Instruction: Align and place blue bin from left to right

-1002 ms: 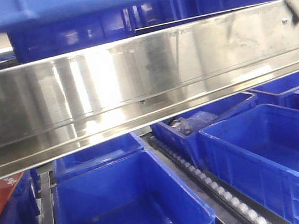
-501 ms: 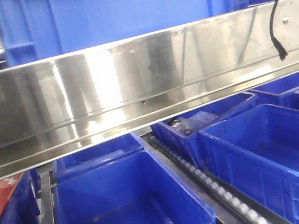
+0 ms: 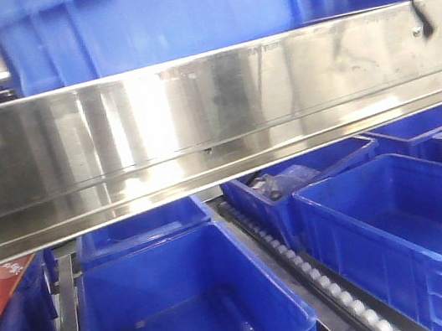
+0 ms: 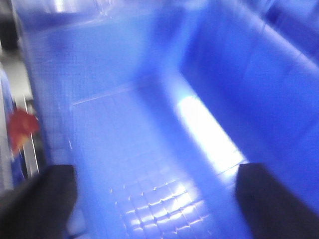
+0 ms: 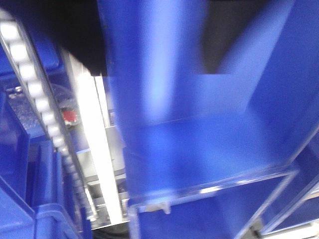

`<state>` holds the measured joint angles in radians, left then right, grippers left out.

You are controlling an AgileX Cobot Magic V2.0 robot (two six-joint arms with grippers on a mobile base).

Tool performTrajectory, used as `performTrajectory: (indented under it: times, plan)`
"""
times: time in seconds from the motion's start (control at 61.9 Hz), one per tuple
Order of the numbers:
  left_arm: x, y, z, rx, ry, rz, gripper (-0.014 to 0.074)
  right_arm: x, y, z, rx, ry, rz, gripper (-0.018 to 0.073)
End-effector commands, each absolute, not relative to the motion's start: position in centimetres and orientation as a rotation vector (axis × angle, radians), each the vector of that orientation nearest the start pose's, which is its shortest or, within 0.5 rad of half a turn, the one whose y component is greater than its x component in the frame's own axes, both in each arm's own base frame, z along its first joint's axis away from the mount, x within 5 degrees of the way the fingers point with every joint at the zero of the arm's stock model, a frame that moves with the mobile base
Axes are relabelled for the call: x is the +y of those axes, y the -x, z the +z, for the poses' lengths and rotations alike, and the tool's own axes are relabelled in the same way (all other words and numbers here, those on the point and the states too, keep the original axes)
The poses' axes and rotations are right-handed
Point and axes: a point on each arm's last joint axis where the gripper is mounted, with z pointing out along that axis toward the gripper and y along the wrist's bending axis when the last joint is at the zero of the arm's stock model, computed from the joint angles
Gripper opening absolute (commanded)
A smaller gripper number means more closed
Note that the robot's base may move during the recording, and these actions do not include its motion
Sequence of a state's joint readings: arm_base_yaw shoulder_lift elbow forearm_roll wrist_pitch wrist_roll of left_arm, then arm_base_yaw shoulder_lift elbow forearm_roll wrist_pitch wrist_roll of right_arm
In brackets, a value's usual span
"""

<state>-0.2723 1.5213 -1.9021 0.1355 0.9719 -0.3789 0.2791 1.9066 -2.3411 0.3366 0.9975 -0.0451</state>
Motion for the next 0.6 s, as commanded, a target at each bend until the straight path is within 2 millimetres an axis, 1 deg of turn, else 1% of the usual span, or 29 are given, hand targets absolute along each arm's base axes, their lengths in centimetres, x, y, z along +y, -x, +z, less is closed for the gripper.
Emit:
performTrajectory:
  times: [0.0,0.065,0.081,0.145,0.162,0.226,0.339,0.485,0.582]
  plan:
    - [-7.0,-28.7,51.2,2.04,0.081,-0.221,0.03,13.0,-37.1,50.6,1.976,0.343,0.533,0.006]
    - [-6.6,-27.5,51.8,2.03,0.051,-0.197,0.0158,12.7,-36.2,51.1,1.988,0.356,0.522,-0.0076]
    - [-6.5,-27.2,51.9,2.027,0.042,-0.192,0.0113,12.7,-36.0,51.1,1.993,0.358,0.515,-0.0098]
    - [-6.1,-26.1,51.7,2.027,0.037,-0.171,-0.003,12.3,-35.4,51.6,1.99,0.36,0.486,-0.0075]
    - [-5.9,-25.9,51.6,2.029,0.036,-0.163,-0.0041,12.2,-35.2,51.7,1.988,0.359,0.478,-0.0075]
    - [-5.5,-24.8,50.9,2.032,0.031,-0.145,-0.0003,11.8,-34.5,52.1,1.983,0.356,0.452,-0.0079]
    - [-5.1,-22.7,49.4,1.995,0.012,-0.157,0.0001,11.4,-33.2,52.3,1.983,0.381,0.428,-0.0079]
    - [-4.3,-19.3,47.5,1.911,-0.01,-0.183,0.0001,10.9,-31.4,51.7,1.979,0.421,0.393,-0.0079]
    - [-3.6,-16.7,46.2,1.862,-0.02,-0.19,0.0001,10.3,-30.0,50.9,1.963,0.403,0.366,-0.0079]
